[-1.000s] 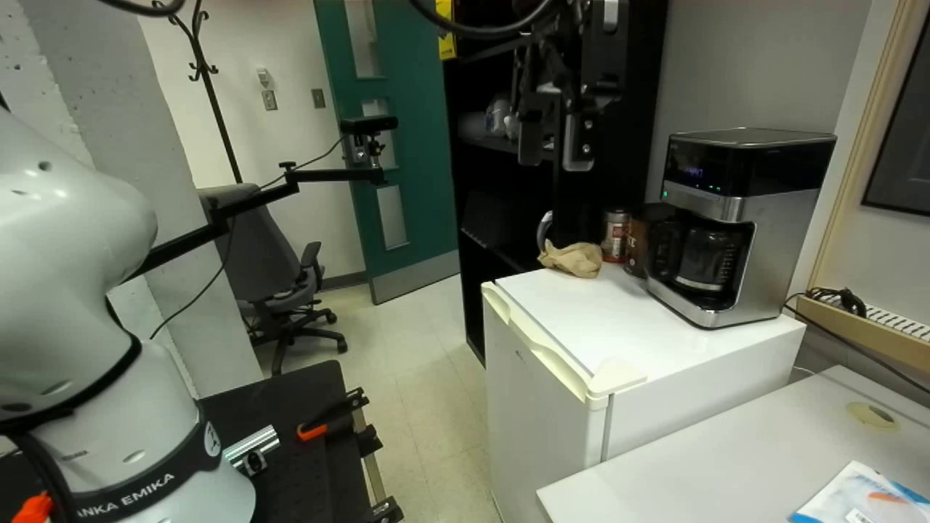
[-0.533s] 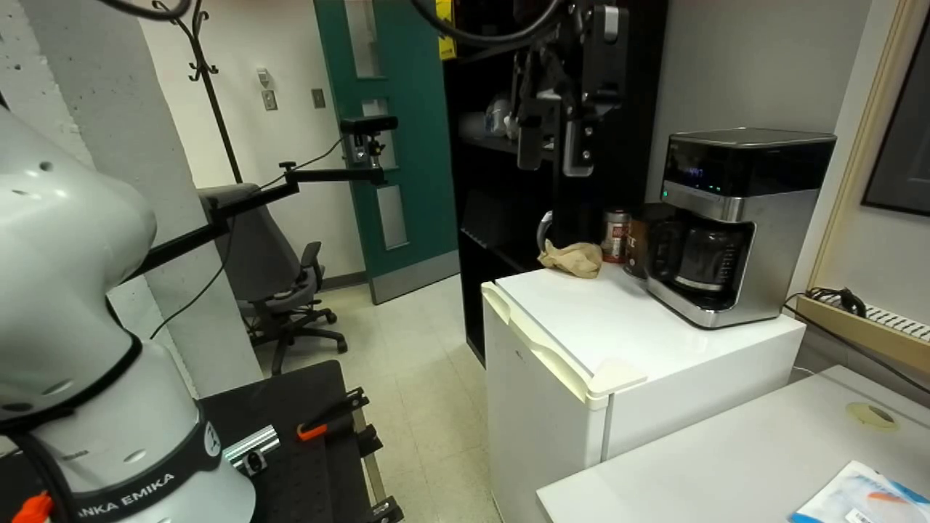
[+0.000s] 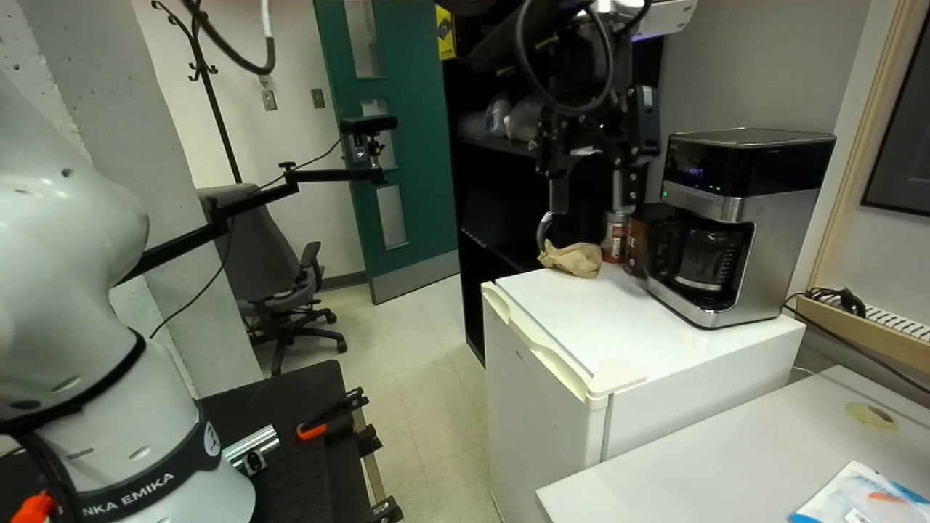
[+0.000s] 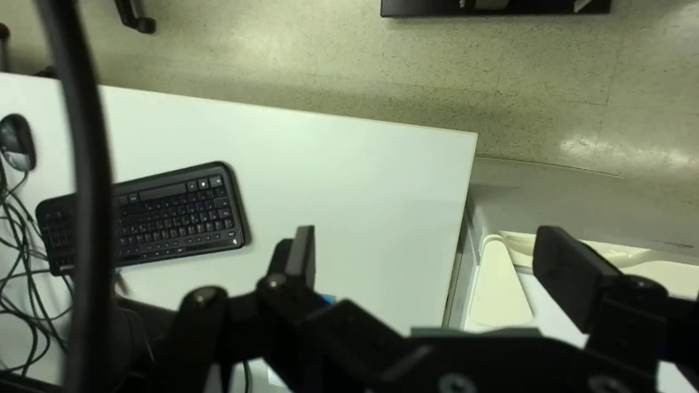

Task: Press a button on the coffee maker

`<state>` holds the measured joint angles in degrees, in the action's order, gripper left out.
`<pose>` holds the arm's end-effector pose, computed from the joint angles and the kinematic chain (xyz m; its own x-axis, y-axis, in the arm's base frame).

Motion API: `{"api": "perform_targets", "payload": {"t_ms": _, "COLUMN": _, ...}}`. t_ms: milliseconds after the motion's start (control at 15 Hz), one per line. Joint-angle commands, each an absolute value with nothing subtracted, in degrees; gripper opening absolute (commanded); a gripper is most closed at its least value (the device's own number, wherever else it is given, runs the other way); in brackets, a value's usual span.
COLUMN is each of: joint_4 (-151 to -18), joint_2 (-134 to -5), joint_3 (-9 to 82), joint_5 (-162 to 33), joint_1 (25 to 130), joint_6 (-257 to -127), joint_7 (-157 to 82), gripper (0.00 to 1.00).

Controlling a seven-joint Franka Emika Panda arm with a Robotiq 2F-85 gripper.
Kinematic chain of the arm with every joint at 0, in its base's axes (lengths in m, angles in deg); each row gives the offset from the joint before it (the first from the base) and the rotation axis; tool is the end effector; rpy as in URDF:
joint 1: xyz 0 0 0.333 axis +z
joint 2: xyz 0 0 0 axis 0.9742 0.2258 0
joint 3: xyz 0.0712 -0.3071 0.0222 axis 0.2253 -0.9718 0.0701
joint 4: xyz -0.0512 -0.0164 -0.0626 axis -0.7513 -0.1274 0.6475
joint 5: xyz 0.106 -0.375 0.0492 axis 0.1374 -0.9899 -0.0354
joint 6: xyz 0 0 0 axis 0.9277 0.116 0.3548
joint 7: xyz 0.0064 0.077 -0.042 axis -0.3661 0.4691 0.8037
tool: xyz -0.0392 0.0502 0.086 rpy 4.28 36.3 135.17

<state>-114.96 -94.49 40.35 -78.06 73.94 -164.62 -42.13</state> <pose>0.4925 -0.0490 0.4605 0.9911 0.0286 -0.1302 0.0626 -0.9623 0.2648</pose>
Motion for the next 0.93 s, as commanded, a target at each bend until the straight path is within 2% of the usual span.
{"api": "perform_targets", "payload": {"t_ms": 0, "joint_4": -107.00, "joint_2": -85.52, "joint_3": 41.49, "joint_5": -82.48, "joint_1": 75.61, "joint_6": -165.82, "joint_7": -43.61, "gripper": 1.00}}
{"api": "perform_targets", "payload": {"t_ms": 133, "joint_4": -103.16, "joint_2": -81.16, "joint_3": 42.29, "joint_5": -85.33, "joint_1": 76.82, "joint_6": -166.55, "joint_7": -43.82, "gripper": 1.00}}
{"api": "perform_targets", "payload": {"t_ms": 267, "joint_4": -98.98, "joint_2": -76.79, "joint_3": 42.81, "joint_5": -87.93, "joint_1": 78.17, "joint_6": -166.74, "joint_7": -44.60, "gripper": 0.74}}
{"api": "perform_targets", "payload": {"t_ms": 867, "joint_4": -82.30, "joint_2": -59.89, "joint_3": 42.70, "joint_5": -105.65, "joint_1": 84.31, "joint_6": -174.16, "joint_7": -49.14, "gripper": 0.06}}
